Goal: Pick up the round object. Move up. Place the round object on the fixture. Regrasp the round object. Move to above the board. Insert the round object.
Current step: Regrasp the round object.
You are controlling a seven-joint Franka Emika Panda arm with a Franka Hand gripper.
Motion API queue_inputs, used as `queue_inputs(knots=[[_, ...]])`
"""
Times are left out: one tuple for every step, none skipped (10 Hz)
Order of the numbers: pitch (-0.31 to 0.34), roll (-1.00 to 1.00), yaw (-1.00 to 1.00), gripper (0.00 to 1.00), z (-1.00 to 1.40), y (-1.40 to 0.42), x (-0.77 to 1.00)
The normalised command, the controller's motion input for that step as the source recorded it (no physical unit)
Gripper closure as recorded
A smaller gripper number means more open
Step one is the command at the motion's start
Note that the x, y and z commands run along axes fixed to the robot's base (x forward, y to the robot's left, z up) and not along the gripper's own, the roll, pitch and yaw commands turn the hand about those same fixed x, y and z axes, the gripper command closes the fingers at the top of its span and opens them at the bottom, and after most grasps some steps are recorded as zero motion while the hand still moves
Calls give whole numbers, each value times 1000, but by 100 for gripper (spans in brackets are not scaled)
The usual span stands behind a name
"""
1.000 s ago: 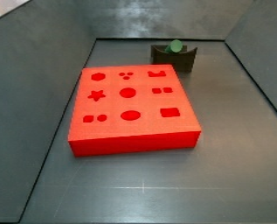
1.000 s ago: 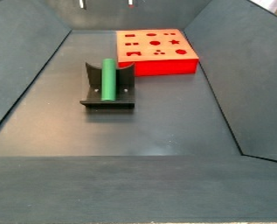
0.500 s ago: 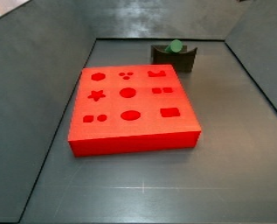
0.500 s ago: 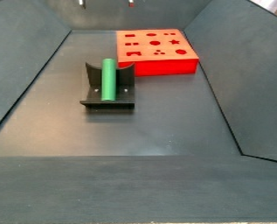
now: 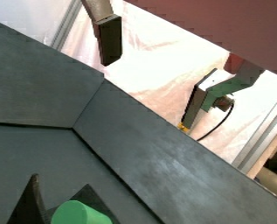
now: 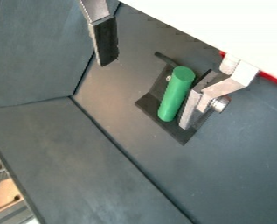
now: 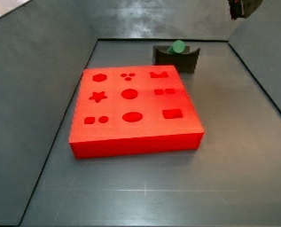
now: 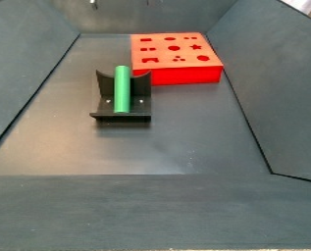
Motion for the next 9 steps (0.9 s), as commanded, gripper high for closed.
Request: queue_inputs(knots=[[76,215,244,0,-15,-42,166],[49,188,236,0,-19,-47,145],[34,180,226,0,-21,-53,130],[-64,131,145,0,-1000,65,44],[-75,132,120,0,-1000,66,46],[-92,120,88,0,-1000,59,52],[-101,94,53,0,-1000,53,57],[-100,73,31,0,-1000,51,62],[-96,57,10,0,-1000,47,67]])
